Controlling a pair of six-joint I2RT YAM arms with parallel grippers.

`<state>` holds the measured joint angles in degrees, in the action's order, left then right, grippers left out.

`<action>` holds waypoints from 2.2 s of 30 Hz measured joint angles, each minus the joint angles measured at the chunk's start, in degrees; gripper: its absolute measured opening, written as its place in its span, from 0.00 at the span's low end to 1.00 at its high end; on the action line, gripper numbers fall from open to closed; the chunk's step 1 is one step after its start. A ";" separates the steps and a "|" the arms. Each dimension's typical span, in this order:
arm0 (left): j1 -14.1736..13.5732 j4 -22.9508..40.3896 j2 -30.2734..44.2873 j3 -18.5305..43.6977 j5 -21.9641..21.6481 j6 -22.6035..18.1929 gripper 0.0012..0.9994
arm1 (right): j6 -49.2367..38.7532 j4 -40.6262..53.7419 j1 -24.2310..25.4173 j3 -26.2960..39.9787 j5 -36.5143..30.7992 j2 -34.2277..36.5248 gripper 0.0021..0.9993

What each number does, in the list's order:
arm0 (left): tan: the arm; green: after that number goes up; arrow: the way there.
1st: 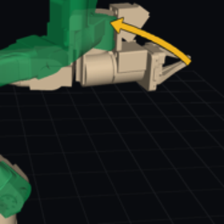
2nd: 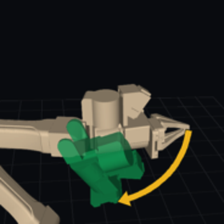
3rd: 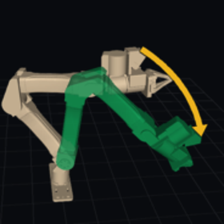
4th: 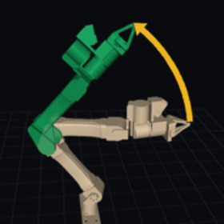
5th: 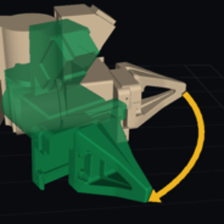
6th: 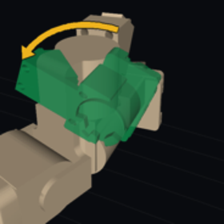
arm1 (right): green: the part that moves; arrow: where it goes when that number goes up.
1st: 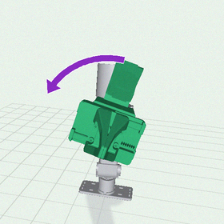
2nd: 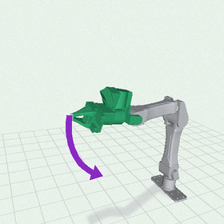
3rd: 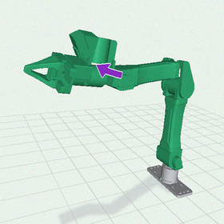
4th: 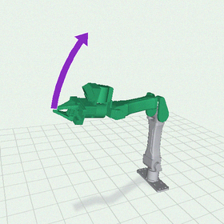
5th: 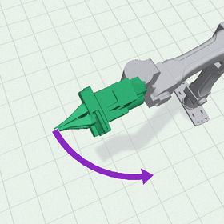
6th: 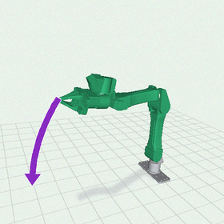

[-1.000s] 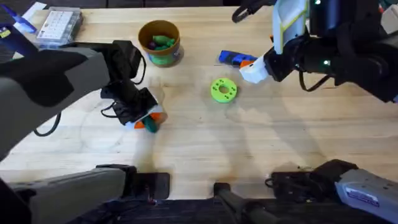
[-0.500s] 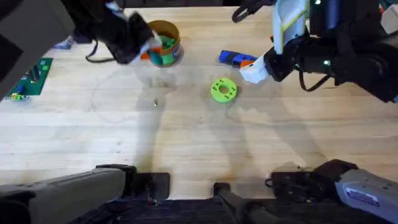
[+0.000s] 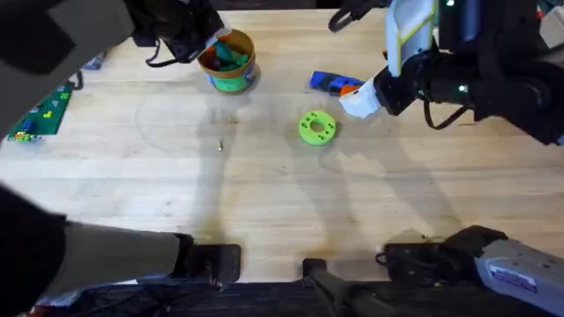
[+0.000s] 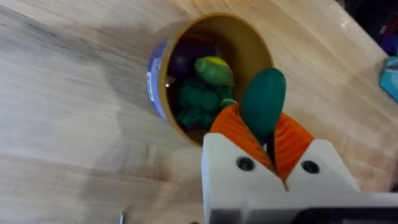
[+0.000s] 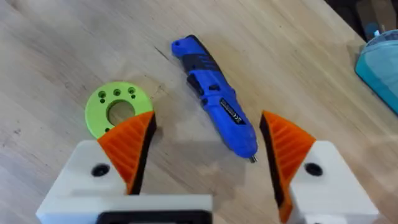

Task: Pick up the gripper from the table and insert it into the empty holder that is missing its gripper. Then pick up a screw, insert it into the mounting hole, and use the screwdriver to tighten it. Finally, clean up the table by picking up the vegetable and placing it into the bucket.

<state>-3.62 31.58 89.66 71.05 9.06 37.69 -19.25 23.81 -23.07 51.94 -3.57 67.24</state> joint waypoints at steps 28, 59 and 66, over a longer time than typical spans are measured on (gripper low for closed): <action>0.93 -3.89 -0.34 0.04 0.87 -3.50 0.99 | 7.01 8.80 0.03 3.80 -1.75 -0.29 0.98; 1.03 35.97 -32.98 0.70 4.90 -25.09 0.99 | 18.01 23.04 0.04 13.49 -2.43 -8.68 0.98; 1.03 35.97 -32.98 0.70 4.90 -25.09 0.99 | 18.01 23.04 0.04 13.49 -2.43 -8.68 0.98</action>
<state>-2.59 67.55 56.69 71.75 13.96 12.60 -1.23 46.85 -23.03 65.43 -6.00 58.57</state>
